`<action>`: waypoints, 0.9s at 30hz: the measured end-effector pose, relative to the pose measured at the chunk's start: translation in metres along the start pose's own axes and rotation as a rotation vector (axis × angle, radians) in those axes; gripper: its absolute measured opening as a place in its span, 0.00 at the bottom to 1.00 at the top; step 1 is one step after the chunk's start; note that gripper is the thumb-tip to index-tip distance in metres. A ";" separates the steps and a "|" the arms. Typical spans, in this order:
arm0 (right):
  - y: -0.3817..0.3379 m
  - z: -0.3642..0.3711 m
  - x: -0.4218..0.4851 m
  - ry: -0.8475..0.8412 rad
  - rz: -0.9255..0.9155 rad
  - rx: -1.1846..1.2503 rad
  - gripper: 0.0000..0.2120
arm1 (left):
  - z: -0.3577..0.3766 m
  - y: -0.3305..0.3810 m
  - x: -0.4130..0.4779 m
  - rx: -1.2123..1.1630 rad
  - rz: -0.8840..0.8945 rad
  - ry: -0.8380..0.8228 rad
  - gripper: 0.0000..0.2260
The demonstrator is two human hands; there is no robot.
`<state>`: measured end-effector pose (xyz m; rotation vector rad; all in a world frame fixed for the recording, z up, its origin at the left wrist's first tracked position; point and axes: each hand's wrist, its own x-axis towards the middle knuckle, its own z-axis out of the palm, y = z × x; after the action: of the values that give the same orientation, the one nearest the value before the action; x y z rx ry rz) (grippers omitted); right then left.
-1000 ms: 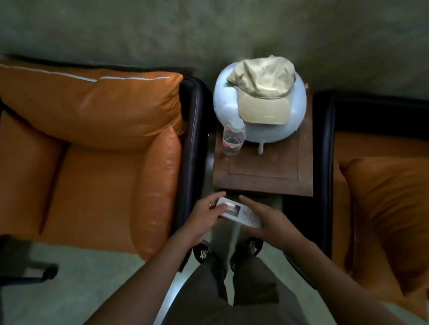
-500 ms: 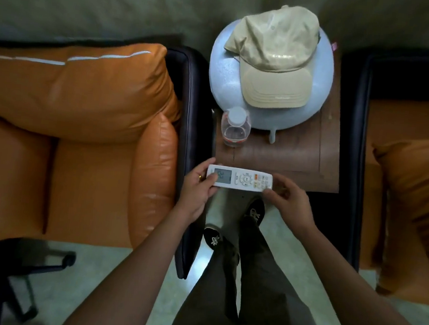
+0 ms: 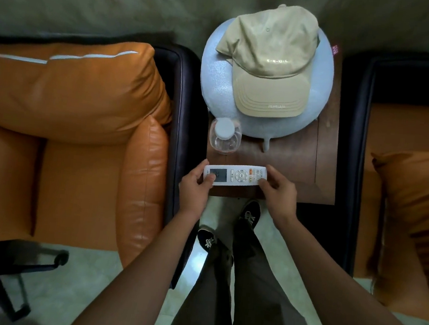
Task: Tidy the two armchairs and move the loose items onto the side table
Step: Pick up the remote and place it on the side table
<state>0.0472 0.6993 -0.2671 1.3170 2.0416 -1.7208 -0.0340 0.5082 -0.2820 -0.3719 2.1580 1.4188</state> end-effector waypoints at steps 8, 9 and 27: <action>0.005 0.000 0.011 -0.007 -0.079 -0.196 0.21 | 0.011 0.008 0.005 0.120 0.076 0.093 0.20; 0.005 -0.001 0.010 -0.022 -0.095 -0.191 0.21 | 0.011 0.008 0.005 0.122 0.082 0.093 0.20; -0.008 -0.003 -0.010 -0.125 0.133 0.335 0.22 | 0.023 0.002 -0.030 0.037 -0.105 -0.055 0.35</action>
<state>0.0489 0.6973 -0.2541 1.3575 1.6097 -2.0881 -0.0041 0.5279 -0.2710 -0.4211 2.0865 1.3146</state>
